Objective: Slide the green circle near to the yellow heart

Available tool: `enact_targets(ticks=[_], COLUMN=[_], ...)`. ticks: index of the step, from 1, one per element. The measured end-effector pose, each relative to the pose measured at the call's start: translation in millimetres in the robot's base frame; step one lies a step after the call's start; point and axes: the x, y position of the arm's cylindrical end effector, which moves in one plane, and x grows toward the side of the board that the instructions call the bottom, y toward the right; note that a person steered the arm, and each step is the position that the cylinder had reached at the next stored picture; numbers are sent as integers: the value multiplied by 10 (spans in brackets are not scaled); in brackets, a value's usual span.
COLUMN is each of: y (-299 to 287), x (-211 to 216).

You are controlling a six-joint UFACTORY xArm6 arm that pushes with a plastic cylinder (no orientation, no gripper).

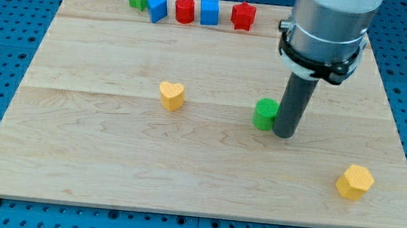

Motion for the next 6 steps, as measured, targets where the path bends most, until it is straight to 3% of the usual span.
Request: enact_targets(ticks=[3, 6], y=[-99, -454], x=[-344, -247])
